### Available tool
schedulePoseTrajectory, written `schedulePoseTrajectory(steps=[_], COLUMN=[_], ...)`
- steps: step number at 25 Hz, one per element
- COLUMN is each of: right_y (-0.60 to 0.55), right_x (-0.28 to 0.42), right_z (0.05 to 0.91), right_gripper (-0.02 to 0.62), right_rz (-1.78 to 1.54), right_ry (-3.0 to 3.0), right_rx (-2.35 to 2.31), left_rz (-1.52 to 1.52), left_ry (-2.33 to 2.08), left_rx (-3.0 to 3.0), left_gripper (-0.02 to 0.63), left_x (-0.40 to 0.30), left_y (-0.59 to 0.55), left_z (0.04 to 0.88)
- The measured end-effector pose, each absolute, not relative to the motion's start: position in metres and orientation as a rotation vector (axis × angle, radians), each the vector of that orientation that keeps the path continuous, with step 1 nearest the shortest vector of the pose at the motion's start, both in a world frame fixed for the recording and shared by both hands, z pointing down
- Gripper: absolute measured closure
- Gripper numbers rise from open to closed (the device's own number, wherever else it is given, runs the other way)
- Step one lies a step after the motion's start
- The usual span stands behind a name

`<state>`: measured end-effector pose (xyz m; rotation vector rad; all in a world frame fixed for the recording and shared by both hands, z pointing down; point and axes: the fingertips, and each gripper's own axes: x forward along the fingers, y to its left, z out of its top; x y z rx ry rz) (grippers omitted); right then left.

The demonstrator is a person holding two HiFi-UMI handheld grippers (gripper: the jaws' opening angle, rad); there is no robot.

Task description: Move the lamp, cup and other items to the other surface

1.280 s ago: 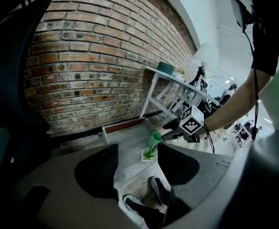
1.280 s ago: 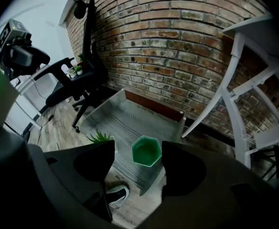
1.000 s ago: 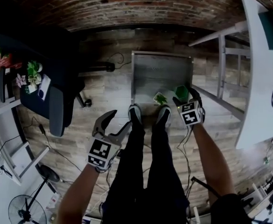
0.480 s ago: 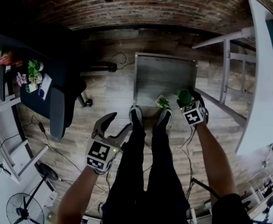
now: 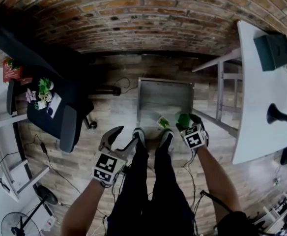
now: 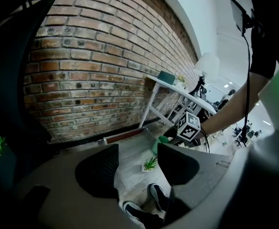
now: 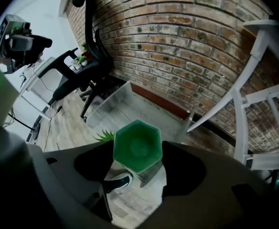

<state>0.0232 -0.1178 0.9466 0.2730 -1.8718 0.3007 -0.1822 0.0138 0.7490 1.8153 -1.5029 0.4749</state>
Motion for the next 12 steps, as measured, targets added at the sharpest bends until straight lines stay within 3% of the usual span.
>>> schedulePoseTrajectory(steps=[12], right_y=[-0.094], right_x=[0.022], right_z=[0.759], right_gripper=[0.276], right_rz=[0.409], right_ry=[-1.983], right_rx=[0.361], left_rz=[0.417], left_ry=[-1.519], left_rx=[1.935], left_gripper=[0.359], left_x=[-0.162], left_y=[0.007], left_z=[0.630])
